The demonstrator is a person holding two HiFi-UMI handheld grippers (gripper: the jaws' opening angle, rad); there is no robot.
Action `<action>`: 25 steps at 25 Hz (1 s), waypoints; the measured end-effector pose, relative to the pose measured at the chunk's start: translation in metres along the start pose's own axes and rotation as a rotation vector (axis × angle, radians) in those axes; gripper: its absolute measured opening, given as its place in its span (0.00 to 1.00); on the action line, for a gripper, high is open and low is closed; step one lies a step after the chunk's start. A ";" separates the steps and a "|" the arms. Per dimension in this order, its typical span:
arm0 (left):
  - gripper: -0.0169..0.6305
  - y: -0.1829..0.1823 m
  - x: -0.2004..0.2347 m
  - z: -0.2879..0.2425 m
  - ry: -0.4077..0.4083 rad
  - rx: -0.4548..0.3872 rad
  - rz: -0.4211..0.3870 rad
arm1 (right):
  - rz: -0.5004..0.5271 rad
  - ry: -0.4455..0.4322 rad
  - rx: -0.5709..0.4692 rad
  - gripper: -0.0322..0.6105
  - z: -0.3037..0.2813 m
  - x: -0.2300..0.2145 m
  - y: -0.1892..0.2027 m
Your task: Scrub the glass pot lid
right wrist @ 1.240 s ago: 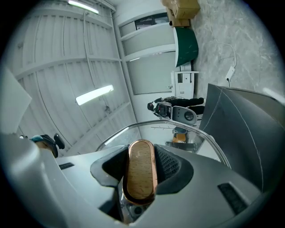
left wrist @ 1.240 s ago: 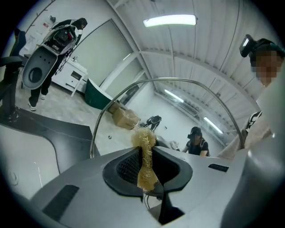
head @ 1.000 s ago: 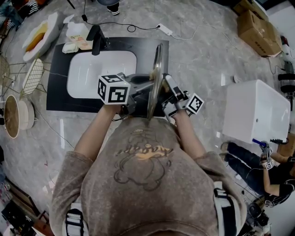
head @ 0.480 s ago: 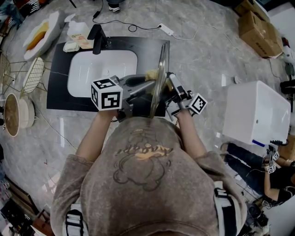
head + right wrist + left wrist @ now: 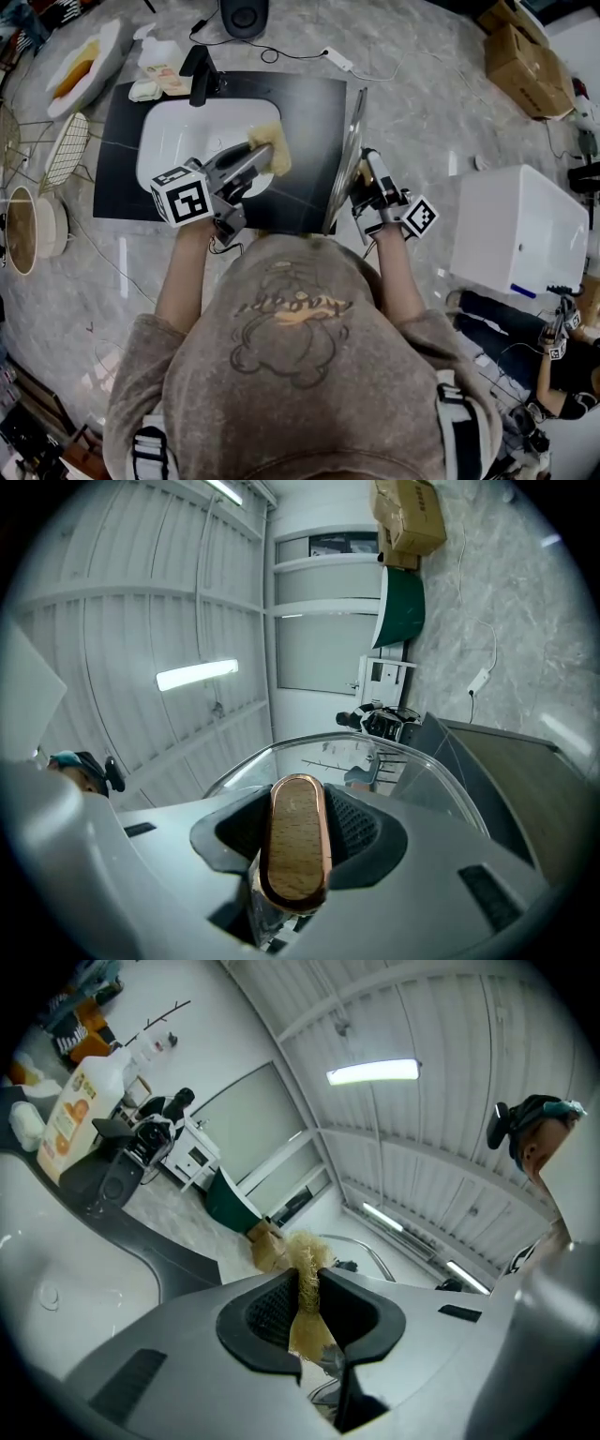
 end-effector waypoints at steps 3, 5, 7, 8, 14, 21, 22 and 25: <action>0.14 -0.004 0.001 0.010 -0.028 -0.031 0.005 | 0.038 0.022 -0.008 0.32 0.008 0.002 -0.007; 0.14 -0.005 0.002 0.014 -0.036 -0.046 0.003 | 0.084 0.039 -0.001 0.32 0.009 0.003 -0.011; 0.14 -0.006 0.001 0.017 -0.036 -0.057 0.002 | 0.149 0.063 0.023 0.32 0.008 0.005 -0.012; 0.14 -0.007 0.000 0.018 -0.034 -0.061 0.004 | 0.185 0.080 0.040 0.32 0.006 0.007 -0.011; 0.14 -0.012 -0.004 0.020 -0.022 -0.076 0.004 | 0.444 0.197 0.184 0.32 -0.006 0.012 -0.001; 0.14 -0.015 -0.008 0.026 -0.035 -0.102 0.008 | 0.732 0.231 0.389 0.32 -0.033 0.012 0.024; 0.14 -0.016 -0.009 0.027 -0.038 -0.105 0.007 | 0.764 0.235 0.416 0.32 -0.037 0.011 0.028; 0.14 -0.019 -0.008 0.033 -0.056 -0.120 0.004 | 0.833 0.243 0.488 0.32 -0.048 0.004 0.041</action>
Point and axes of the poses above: the fingertips, and each gripper's own axes: z backward along the fingers, x to its left, y out of its underside, the point moved 8 cm from there along z, backward along the fingers, and after that the axes turned 13 degrees about -x, right-handed, at the moved point
